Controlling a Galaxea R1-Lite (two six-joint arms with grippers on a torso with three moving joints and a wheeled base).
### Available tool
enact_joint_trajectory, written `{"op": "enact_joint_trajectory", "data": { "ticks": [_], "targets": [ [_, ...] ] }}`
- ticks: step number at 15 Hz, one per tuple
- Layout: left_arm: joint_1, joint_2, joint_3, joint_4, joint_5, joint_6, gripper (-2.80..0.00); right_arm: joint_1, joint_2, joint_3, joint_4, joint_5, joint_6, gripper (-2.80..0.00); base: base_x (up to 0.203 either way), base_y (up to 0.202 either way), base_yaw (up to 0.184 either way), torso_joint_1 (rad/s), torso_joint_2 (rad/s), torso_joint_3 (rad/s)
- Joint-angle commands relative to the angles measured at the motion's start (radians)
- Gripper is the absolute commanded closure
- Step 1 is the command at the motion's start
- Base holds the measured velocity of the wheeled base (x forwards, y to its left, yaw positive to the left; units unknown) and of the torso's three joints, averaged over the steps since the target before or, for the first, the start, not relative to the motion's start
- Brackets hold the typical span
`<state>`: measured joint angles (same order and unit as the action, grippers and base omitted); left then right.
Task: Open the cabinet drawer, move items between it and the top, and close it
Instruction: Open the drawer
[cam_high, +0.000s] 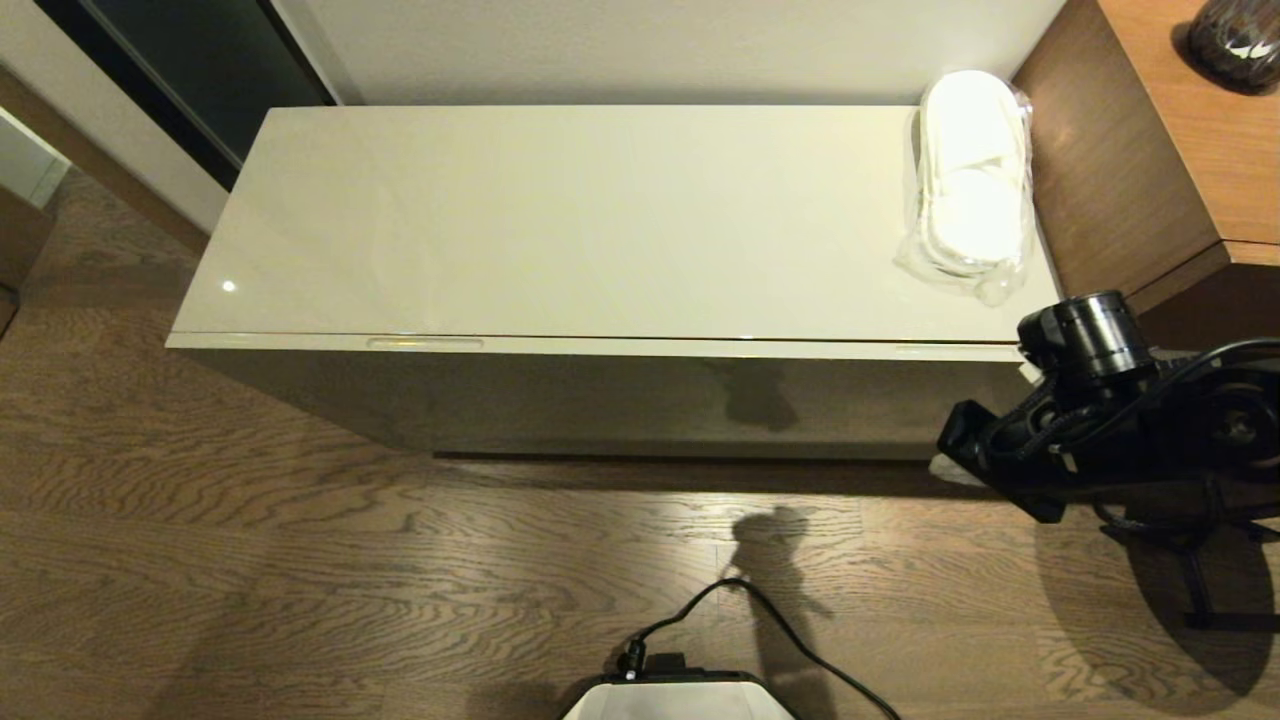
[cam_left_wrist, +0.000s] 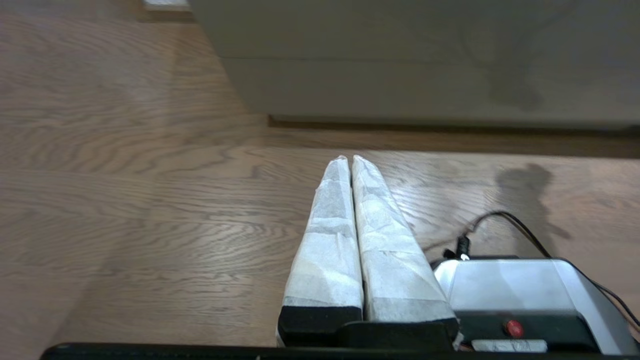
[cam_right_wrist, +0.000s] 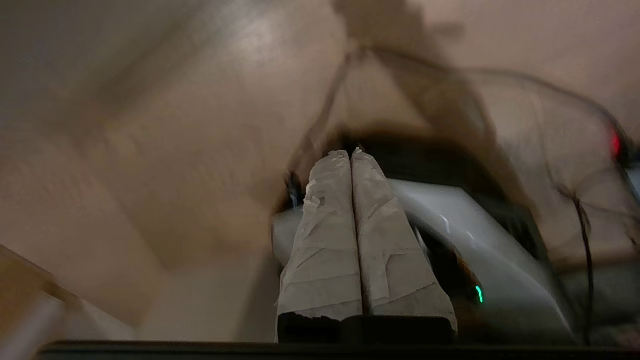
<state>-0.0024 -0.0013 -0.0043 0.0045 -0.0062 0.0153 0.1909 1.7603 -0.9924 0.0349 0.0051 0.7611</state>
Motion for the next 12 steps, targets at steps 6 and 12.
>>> {"op": "enact_joint_trajectory", "data": {
  "ticks": [6, 12],
  "targets": [
    [-0.001, 0.0, 0.0, 0.0, 0.0, 0.0, 0.0, -0.097, -0.05, -0.202, 0.001, -0.013, 0.065, 0.0, 0.0, 0.0, 0.0, 0.0, 0.0, 0.0],
    [-0.001, 0.0, 0.0, 0.0, 0.0, -0.001, 0.0, -0.13, 0.017, -0.373, 0.056, -0.076, 0.124, 0.0, 0.0, 0.0, 0.0, 0.0, 0.0, 0.0]
  ]
}}
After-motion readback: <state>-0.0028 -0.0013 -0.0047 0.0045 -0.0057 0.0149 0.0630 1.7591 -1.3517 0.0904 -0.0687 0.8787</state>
